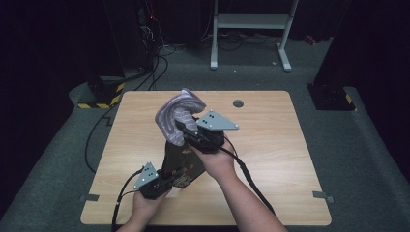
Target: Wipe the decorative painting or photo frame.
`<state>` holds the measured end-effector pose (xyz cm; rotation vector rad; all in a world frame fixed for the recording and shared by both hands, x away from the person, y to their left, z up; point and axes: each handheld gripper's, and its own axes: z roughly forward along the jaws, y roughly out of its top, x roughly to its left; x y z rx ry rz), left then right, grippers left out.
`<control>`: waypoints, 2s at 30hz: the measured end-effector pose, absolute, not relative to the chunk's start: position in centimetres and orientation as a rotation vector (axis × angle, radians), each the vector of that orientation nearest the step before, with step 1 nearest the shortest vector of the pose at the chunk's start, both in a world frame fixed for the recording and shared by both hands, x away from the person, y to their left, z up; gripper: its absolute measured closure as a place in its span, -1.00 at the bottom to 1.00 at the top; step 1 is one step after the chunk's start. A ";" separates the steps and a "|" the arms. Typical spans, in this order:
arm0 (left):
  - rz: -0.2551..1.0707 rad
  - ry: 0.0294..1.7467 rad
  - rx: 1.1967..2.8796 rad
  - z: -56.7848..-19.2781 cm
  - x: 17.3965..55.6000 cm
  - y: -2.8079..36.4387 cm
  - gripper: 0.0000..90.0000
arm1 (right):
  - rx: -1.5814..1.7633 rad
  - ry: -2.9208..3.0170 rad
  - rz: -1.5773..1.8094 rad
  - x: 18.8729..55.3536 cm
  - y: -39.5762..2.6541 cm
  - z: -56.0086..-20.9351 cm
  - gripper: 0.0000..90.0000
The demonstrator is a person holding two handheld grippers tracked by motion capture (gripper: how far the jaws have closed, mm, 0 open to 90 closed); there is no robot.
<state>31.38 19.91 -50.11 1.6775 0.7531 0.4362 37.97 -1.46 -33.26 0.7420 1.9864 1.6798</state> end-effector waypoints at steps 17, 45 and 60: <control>0.430 0.752 1.675 -50.2 31.4 19.9 0.76 | 0.936 1.974 1.478 41.2 -5.4 -35.6 0.44; 0.439 0.753 1.680 -50.1 31.3 19.9 0.76 | 0.697 1.997 1.604 37.0 -1.0 -32.9 0.45; 0.438 0.753 1.677 -50.1 31.3 19.8 0.76 | 1.028 1.935 1.471 42.2 -7.0 -36.9 0.45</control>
